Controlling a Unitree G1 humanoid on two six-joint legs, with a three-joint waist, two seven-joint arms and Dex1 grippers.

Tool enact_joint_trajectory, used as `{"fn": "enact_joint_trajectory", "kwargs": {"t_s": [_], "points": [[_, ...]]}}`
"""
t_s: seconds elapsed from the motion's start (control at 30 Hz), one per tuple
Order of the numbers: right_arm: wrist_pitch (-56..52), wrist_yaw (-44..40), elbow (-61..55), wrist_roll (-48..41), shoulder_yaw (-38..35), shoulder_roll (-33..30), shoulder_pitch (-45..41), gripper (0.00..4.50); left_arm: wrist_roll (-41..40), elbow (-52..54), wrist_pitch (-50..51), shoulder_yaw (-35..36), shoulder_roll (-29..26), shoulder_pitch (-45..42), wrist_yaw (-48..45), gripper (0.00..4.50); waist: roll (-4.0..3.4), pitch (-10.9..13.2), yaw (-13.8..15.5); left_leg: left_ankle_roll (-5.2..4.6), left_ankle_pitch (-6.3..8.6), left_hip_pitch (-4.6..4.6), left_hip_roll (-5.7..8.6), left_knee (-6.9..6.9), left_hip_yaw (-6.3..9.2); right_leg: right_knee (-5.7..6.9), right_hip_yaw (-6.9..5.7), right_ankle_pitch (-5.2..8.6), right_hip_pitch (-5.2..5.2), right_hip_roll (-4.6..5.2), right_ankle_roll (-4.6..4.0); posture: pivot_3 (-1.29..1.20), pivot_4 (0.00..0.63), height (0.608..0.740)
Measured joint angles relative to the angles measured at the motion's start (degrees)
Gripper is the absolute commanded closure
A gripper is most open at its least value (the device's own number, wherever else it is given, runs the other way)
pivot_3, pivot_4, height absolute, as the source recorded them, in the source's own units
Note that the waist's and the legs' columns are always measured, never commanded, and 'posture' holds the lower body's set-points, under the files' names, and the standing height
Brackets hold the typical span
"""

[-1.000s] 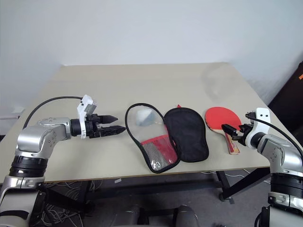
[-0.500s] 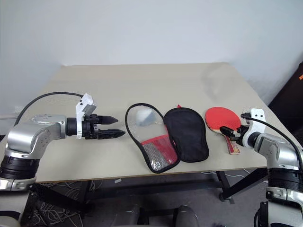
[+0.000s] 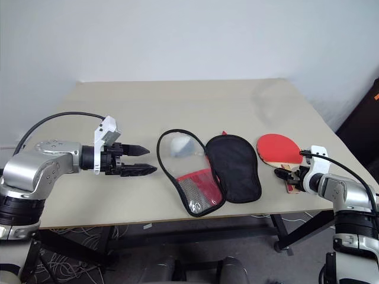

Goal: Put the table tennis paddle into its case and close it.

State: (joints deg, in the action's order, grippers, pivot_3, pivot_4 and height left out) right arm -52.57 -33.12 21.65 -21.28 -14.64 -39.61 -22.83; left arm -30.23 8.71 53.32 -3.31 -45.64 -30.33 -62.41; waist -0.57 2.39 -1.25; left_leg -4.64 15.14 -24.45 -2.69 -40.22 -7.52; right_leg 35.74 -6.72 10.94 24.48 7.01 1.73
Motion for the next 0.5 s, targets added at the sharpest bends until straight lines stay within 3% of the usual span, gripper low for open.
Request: {"fn": "enact_joint_trajectory", "kwargs": {"t_s": [0.07,0.37,0.4,0.5], "points": [[0.03,0.0,-0.28,0.03,0.0,-0.01,0.23,0.03,-0.08,0.02,0.0,-0.13,0.08,-0.46,-0.14,0.0,0.0,0.0,0.0,0.0,0.0,0.0,0.0,0.0,0.01,0.0,0.0,0.0,0.0,0.0,0.0,0.0,0.0,0.724],[0.46,0.6,-0.52,1.01,0.69,0.34,0.28,3.12,0.38,4.15,-1.85,-4.05,-0.66,-2.96,-1.32,0.0,0.0,0.0,-0.17,-0.01,-0.01,0.02,0.0,-0.01,-0.01,0.0,0.01,0.0,-0.03,-0.03,0.01,0.0,0.0,0.724],[0.5,0.31,-0.63,0.94,0.96,0.36,0.28,3.34,0.4,4.33,-2.2,-4.69,-0.88,-2.93,-1.47,0.0,0.01,-0.01,-0.11,-0.01,-0.01,0.03,0.01,-0.01,-0.01,-0.01,0.01,0.0,-0.06,-0.02,0.0,0.0,0.0,0.724],[0.65,0.69,-0.61,1.16,1.15,0.45,0.24,3.36,0.55,4.37,-2.74,-5.09,-0.83,-2.88,-1.39,0.0,0.02,-0.01,0.0,-0.01,-0.01,0.02,0.03,-0.05,0.03,-0.01,0.02,0.0,-0.07,-0.01,0.0,0.0,0.0,0.724]]}}
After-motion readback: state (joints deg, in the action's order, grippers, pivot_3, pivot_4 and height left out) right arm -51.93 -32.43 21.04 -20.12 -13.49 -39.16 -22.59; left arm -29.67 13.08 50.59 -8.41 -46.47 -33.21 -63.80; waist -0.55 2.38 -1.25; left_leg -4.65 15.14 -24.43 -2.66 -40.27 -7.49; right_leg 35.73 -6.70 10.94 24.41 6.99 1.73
